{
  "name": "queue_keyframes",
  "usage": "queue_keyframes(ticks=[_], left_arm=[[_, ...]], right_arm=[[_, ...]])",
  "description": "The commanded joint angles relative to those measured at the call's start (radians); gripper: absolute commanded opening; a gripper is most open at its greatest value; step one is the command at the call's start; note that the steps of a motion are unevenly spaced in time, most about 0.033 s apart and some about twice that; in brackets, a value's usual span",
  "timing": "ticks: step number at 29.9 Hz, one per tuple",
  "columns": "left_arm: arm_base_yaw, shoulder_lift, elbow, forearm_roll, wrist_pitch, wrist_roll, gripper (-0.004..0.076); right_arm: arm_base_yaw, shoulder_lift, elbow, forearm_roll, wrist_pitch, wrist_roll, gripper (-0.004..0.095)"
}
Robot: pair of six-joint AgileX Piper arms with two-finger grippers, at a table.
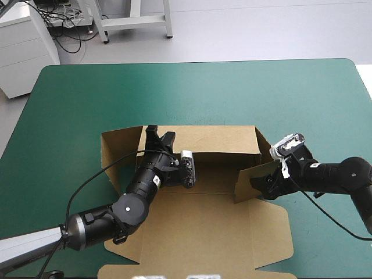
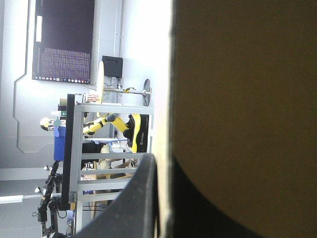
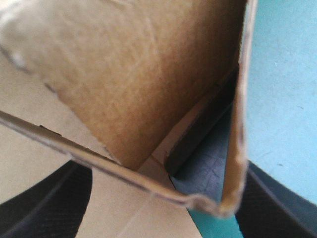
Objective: Fold the box
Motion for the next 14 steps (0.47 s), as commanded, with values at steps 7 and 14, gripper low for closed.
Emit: queue_keyframes(ticks=[7,14], left_arm=[[-0.007,-0.026,-0.029,0.081,0.028,-0.023,-0.0032],[-0.007,-0.026,-0.029,0.077,0.026,-0.023,-0.0031]], right_arm=[[0.048,-0.015,-0.024,0.168,-0.055,-0.115,0.0694],[0.197,-0.014,-0.024,0.082,-0.268,-0.068,0.0694]])
